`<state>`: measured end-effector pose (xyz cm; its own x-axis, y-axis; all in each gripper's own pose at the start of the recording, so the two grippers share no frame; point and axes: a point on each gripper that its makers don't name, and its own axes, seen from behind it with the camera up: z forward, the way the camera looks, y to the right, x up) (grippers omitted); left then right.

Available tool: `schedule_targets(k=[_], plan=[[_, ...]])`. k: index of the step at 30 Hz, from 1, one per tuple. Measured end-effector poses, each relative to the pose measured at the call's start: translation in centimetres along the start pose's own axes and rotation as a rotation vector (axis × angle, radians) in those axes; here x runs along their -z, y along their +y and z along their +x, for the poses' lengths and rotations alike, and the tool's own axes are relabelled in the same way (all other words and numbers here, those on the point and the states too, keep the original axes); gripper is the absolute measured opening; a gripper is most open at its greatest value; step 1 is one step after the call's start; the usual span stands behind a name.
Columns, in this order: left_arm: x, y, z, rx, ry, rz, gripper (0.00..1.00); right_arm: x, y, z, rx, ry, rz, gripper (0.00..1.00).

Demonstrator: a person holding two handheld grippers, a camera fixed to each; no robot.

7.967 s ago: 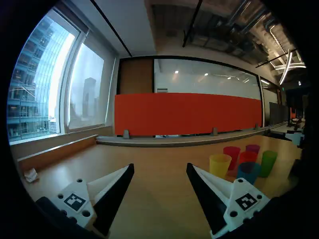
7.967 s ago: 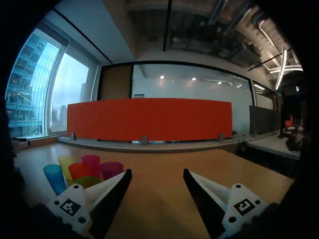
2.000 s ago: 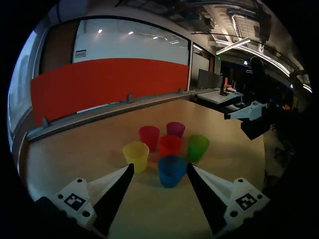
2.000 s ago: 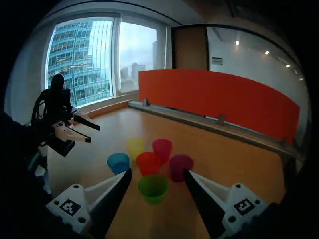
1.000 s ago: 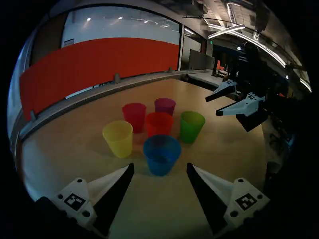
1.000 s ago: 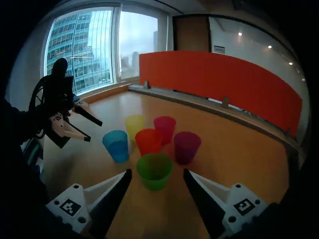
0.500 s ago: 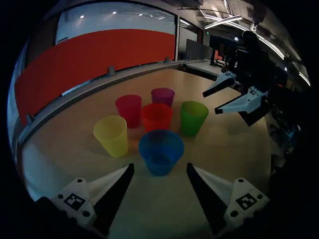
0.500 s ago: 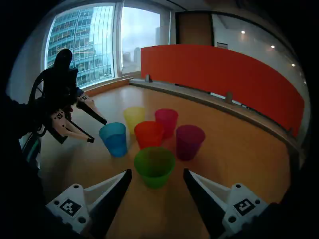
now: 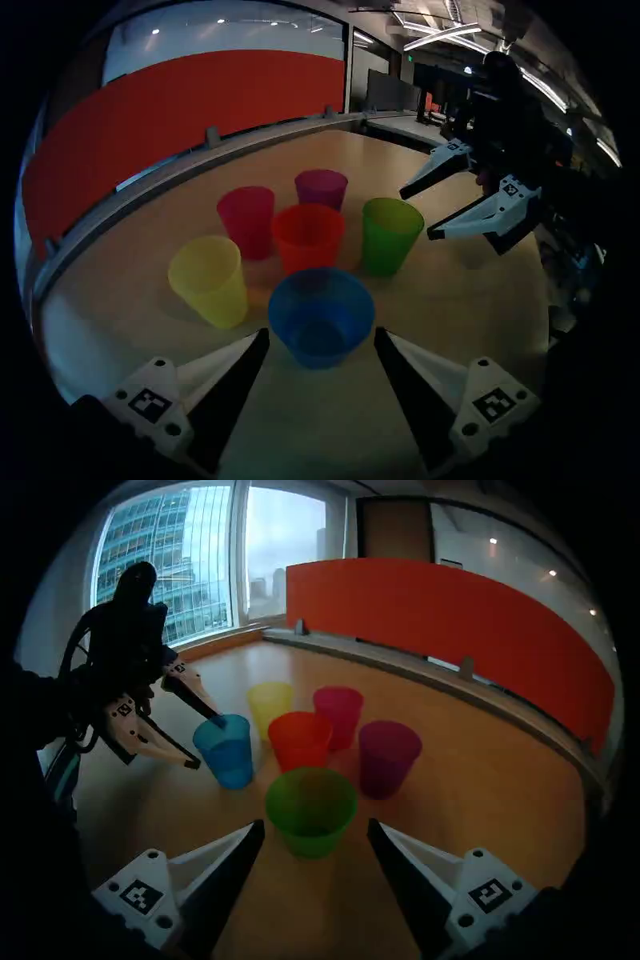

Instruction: Pour water

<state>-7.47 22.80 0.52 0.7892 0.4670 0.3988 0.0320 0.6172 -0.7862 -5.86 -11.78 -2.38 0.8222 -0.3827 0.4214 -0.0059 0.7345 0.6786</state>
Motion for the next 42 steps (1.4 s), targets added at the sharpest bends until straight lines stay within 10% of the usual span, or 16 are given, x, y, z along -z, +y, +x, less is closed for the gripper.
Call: schedule_targets(k=[42], plan=[[-2.2,0.0,1.1,-0.018,-0.010,-0.014,0.89,-1.4,-0.1,-0.1,0.019,-0.016,0.011,1.00]])
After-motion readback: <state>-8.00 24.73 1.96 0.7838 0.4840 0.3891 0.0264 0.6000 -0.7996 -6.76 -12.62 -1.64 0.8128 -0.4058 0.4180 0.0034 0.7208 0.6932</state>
